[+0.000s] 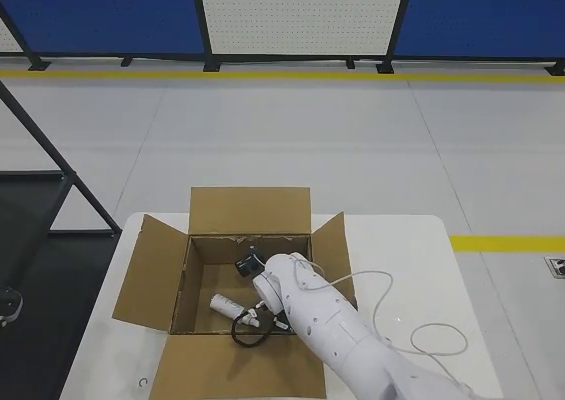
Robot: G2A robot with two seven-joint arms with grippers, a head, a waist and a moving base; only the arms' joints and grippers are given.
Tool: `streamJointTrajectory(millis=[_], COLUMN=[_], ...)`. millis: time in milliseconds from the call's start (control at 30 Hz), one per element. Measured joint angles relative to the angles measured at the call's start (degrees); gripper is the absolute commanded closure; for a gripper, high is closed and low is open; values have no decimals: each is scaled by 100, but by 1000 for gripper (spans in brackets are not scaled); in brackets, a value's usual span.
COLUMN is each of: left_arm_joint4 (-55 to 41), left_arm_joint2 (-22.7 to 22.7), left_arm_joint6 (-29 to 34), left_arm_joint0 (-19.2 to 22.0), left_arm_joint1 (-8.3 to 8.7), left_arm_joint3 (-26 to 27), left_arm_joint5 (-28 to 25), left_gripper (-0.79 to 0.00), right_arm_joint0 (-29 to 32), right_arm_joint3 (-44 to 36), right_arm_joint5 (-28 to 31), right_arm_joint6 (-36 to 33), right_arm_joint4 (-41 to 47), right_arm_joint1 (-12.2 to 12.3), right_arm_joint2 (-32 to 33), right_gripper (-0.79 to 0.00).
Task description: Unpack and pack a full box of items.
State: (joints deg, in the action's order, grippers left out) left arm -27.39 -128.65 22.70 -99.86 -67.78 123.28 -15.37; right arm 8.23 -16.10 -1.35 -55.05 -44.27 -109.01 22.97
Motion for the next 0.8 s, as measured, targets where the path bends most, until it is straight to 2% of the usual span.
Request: streamJointTrajectory(millis=[367,467,800], left_arm_joint4=[13,13,22], left_arm_joint2=[-14,-17,-28], left_arm_joint6=[-25,-29,-47], left_arm_joint0=[52,64,68], left_arm_joint1=[-19,-24,-44], left_arm_joint3=[-46,-62,-86], left_arm_joint5=[37,41,44], left_gripper=[-785,-785,-785], right_arm_joint0=[-46,-52,-121], right_arm_joint3=[350,425,522], right_arm_joint5=[135,190,322], right_arm_joint6=[35,27,129], right_arm_joint4=[-26,-38,-62], right_arm_joint1=[-157,-184,-240], right_arm_joint2=[79,98,184], right_gripper=[-163,-6,0])
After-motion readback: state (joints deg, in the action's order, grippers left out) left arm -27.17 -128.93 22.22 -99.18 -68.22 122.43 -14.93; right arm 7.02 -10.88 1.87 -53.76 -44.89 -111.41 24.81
